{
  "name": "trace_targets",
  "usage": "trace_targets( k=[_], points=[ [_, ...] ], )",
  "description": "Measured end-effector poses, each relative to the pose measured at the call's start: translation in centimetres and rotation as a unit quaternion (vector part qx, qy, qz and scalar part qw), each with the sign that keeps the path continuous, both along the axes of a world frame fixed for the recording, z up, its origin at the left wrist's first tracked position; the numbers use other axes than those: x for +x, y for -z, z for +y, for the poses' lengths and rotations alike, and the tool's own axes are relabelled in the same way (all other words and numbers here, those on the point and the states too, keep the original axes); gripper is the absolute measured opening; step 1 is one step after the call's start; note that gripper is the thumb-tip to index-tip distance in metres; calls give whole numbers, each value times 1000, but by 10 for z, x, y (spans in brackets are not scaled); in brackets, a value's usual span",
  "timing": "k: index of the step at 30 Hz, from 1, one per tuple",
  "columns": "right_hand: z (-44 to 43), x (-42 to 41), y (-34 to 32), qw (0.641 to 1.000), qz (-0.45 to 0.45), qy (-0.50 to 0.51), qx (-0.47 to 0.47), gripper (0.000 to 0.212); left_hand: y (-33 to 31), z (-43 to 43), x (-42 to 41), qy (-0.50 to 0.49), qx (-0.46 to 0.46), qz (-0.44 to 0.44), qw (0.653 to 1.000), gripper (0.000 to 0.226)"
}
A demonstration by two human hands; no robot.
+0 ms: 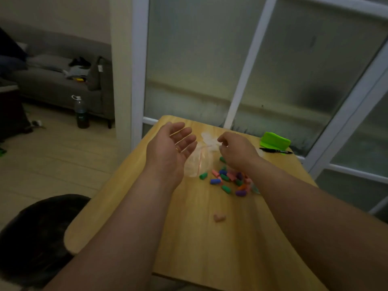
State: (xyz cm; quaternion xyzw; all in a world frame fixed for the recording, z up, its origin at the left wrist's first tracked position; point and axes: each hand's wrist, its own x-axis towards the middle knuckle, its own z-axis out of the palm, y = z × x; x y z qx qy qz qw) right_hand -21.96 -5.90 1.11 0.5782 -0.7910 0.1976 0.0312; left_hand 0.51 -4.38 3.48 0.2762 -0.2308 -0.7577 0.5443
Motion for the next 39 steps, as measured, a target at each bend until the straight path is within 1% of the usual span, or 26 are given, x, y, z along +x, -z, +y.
trace_targets(
  k=[3,6,8,10,14,16,19,22,26,29,32,34,36,39],
  points=[
    [-23,4,4,998,46,-8,34,39,3,-4,1,2,10,-2,1000,31],
    [-39,4,7,987,133,-12,90,50,5,-6,-1,4,20,-3,1000,32],
    [-45,2,7,979,170,-5,113,50,4,-5,-4,9,23,1,1000,30],
    [-47,1,10,980,172,6,104,46,5,-5,-5,10,24,-1,1000,29],
    [-46,-2,16,988,138,16,74,38,6,-6,-4,17,24,-2,1000,26],
    [-44,-3,13,991,115,9,67,38,6,-4,-4,27,19,-13,999,25],
    [-32,-2,3,996,81,-5,37,46,6,0,-3,36,-5,-45,998,24],
    [-5,-2,-11,1000,3,2,-27,40,6,6,-1,45,-51,-103,992,24],
    [58,17,-17,984,-139,0,-108,29,6,25,-4,87,-99,-171,976,23],
    [102,40,-12,971,-192,-12,-141,29,8,40,-8,139,-117,-230,956,22],
    [137,60,-7,957,-243,-46,-150,29,8,58,-7,195,-146,-249,937,22],
    [157,72,-9,953,-251,-68,-156,31,6,70,-4,223,-183,-254,923,26],
    [170,81,-13,954,-234,-80,-167,32,5,79,0,244,-216,-254,911,28],
    [185,88,-15,953,-231,-79,-180,32,5,86,6,268,-227,-233,907,26]
  ],
)
